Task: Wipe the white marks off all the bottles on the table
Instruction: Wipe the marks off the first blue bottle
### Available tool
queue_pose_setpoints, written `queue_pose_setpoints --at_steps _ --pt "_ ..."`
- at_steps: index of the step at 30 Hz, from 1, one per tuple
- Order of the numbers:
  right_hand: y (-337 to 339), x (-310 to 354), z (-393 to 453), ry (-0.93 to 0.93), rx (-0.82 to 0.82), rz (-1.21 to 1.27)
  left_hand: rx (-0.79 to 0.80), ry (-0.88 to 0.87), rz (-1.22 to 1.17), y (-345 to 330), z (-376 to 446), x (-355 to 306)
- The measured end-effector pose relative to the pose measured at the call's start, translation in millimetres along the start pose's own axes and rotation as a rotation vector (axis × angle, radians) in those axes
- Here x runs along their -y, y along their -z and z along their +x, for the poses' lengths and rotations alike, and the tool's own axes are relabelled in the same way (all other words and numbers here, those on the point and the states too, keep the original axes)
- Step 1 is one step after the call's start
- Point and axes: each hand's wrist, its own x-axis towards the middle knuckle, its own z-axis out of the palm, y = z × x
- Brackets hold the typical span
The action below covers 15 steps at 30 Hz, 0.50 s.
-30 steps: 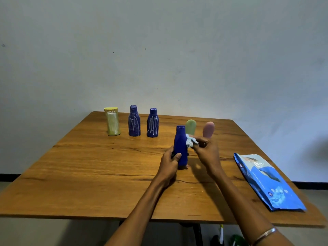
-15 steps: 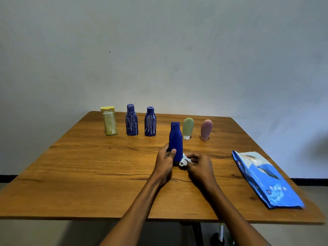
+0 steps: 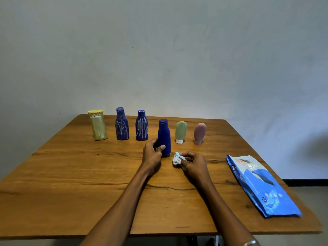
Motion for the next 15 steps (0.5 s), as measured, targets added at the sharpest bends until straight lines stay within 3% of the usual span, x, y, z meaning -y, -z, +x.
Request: queue_pose_setpoints --at_steps 9,15 --pt "2 -3 39 0.043 -0.06 -0.054 0.024 -0.045 0.178 -4 48 14" --pt "2 -2 56 0.066 -0.066 -0.076 -0.057 -0.045 0.251 -11 69 20"
